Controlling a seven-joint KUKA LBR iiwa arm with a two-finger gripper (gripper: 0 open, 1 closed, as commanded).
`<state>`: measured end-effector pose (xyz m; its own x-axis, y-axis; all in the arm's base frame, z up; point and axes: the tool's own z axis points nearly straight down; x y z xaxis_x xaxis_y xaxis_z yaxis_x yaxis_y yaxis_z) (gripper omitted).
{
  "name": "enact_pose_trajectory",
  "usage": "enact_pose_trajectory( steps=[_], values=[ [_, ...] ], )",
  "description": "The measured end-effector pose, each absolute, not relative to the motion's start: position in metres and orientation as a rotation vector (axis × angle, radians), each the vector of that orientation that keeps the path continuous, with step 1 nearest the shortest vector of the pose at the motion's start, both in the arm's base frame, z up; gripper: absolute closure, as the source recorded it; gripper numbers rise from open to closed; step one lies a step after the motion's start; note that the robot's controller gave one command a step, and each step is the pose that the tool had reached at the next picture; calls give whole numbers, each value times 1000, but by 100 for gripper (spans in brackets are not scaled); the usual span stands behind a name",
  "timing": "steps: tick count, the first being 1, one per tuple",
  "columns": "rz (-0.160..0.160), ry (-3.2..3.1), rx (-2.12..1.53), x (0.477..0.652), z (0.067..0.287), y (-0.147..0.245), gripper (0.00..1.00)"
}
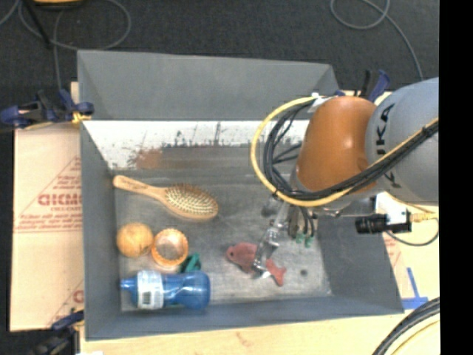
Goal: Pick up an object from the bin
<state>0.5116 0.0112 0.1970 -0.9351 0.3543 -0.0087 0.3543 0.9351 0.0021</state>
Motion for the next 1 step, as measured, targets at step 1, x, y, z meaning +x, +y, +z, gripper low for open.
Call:
enact_pose_trajectory(
  steps=[1],
  values=[
    [0,3082,567,511,130,15,0]
  ],
)
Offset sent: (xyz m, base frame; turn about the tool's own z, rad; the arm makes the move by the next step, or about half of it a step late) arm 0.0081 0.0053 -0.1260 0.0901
